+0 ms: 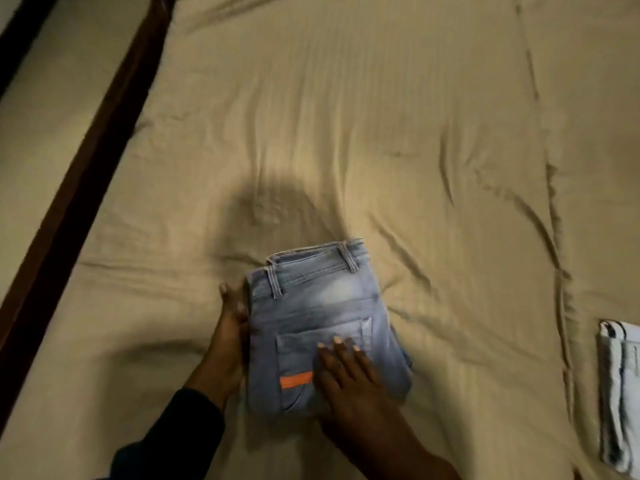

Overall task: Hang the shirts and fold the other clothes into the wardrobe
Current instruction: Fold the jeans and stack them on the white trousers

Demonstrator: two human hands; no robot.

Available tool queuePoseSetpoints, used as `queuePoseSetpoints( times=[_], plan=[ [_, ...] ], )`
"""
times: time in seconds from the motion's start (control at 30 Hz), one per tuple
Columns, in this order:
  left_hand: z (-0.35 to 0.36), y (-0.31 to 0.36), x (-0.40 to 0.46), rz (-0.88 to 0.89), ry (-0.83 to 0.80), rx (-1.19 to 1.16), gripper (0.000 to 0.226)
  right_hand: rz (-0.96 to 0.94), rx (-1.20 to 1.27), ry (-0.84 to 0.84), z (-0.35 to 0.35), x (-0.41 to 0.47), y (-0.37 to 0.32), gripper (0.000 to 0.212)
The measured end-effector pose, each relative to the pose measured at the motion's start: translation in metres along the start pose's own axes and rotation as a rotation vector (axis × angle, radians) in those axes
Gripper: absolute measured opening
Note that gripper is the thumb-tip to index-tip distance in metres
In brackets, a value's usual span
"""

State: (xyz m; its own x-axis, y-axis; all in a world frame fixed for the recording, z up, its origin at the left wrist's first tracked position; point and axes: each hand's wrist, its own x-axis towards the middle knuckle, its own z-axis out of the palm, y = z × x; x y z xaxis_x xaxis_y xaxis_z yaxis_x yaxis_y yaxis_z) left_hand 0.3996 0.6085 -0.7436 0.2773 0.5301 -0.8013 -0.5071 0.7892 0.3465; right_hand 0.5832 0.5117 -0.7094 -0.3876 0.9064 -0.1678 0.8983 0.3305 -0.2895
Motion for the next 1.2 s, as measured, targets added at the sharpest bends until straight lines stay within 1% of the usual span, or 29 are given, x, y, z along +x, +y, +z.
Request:
queuePoseSetpoints(
  times=[0.03, 0.07, 0.1, 0.17, 0.2, 0.23, 0.27, 0.3, 0.33, 0.4, 0.43, 0.5, 0.53, 0.57, 0.63, 0.67, 0.73, 0.77, 0.83, 0.87, 0.93, 0.97, 1.0, 1.07, 1.2],
  plan=[
    [0.001, -0.005, -0.003, 0.065, 0.039, 0.055, 0.095, 0.063, 0.09, 0.012, 0.007, -0.003, 0.006, 0.04],
    [-0.002, -0.01, -0.003, 0.142, 0.037, 0.119, 0.097, 0.144, 0.168, 0.085, 0.009, -0.003, 0.013, 0.032],
    [-0.006, -0.012, 0.0, 0.208, 0.097, 0.192, 0.096, 0.234, 0.233, 0.193, 0.008, -0.002, 0.022, 0.029],
    [-0.012, -0.015, 0.005, 0.365, 0.255, 0.372, 0.084, 0.45, 0.276, 0.406, -0.001, 0.009, 0.038, 0.034],
    [-0.013, -0.013, 0.007, 0.444, 0.295, 0.486, 0.078, 0.544, 0.301, 0.482, -0.006, 0.019, 0.046, 0.037],
    [-0.007, -0.01, 0.006, 0.538, 0.377, 0.634, 0.074, 0.621, 0.372, 0.516, -0.009, 0.03, 0.053, 0.039],
    [-0.008, -0.01, 0.008, 0.624, 0.492, 0.816, 0.07, 0.674, 0.48, 0.502, -0.01, 0.042, 0.058, 0.039],
    [-0.003, -0.009, 0.005, 0.697, 0.606, 0.881, 0.065, 0.707, 0.584, 0.457, -0.01, 0.052, 0.062, 0.038],
    [-0.001, -0.009, 0.004, 0.716, 0.631, 0.846, 0.062, 0.712, 0.644, 0.406, -0.01, 0.061, 0.065, 0.034],
    [0.002, -0.006, -0.002, 0.659, 0.507, 0.666, 0.056, 0.66, 0.661, 0.347, -0.01, 0.073, 0.069, 0.025],
    [0.002, -0.005, -0.004, 0.632, 0.439, 0.614, 0.05, 0.662, 0.684, 0.337, -0.012, 0.076, 0.069, 0.024],
    [-0.001, -0.005, -0.008, 0.658, 0.345, 0.649, 0.045, 0.687, 0.764, 0.323, -0.014, 0.08, 0.072, 0.029],
    [-0.003, -0.005, -0.006, 0.682, 0.336, 0.697, 0.046, 0.697, 0.793, 0.316, -0.014, 0.081, 0.073, 0.032],
    [-0.004, -0.005, -0.004, 0.719, 0.36, 0.762, 0.045, 0.711, 0.813, 0.307, -0.013, 0.082, 0.074, 0.034],
    [-0.004, -0.001, -0.001, 0.799, 0.425, 0.886, 0.035, 0.748, 0.868, 0.313, -0.012, 0.084, 0.072, 0.033],
    [-0.003, 0.003, 0.003, 0.827, 0.429, 0.893, 0.027, 0.766, 0.879, 0.339, -0.011, 0.086, 0.072, 0.033],
    [0.001, 0.009, 0.01, 0.867, 0.388, 0.899, 0.016, 0.787, 0.838, 0.427, -0.005, 0.089, 0.071, 0.034],
    [0.005, 0.011, 0.011, 0.895, 0.392, 0.918, 0.015, 0.805, 0.794, 0.465, -0.002, 0.091, 0.07, 0.035],
    [0.01, 0.009, 0.021, 0.951, 0.439, 0.967, 0.02, 0.861, 0.66, 0.499, 0.009, 0.1, 0.067, 0.036],
    [0.012, 0.006, 0.029, 0.96, 0.506, 1.021, 0.026, 0.89, 0.555, 0.504, 0.017, 0.104, 0.066, 0.037],
    [0.019, 0.0, 0.04, 0.938, 0.701, 1.198, 0.035, 0.909, 0.35, 0.545, 0.034, 0.109, 0.066, 0.043],
    [0.02, -0.004, 0.045, 0.929, 0.778, 1.291, 0.035, 0.905, 0.287, 0.576, 0.041, 0.111, 0.066, 0.045],
    [0.02, -0.005, 0.048, 0.951, 0.822, 1.349, 0.034, 0.901, 0.249, 0.605, 0.044, 0.114, 0.066, 0.046],
    [0.014, -0.007, 0.056, 0.997, 0.829, 1.372, 0.031, 0.907, 0.203, 0.621, 0.053, 0.118, 0.068, 0.045],
    [0.002, -0.011, 0.078, 1.012, 0.849, 1.373, 0.033, 0.942, 0.139, 0.582, 0.067, 0.129, 0.073, 0.043]
  ],
)
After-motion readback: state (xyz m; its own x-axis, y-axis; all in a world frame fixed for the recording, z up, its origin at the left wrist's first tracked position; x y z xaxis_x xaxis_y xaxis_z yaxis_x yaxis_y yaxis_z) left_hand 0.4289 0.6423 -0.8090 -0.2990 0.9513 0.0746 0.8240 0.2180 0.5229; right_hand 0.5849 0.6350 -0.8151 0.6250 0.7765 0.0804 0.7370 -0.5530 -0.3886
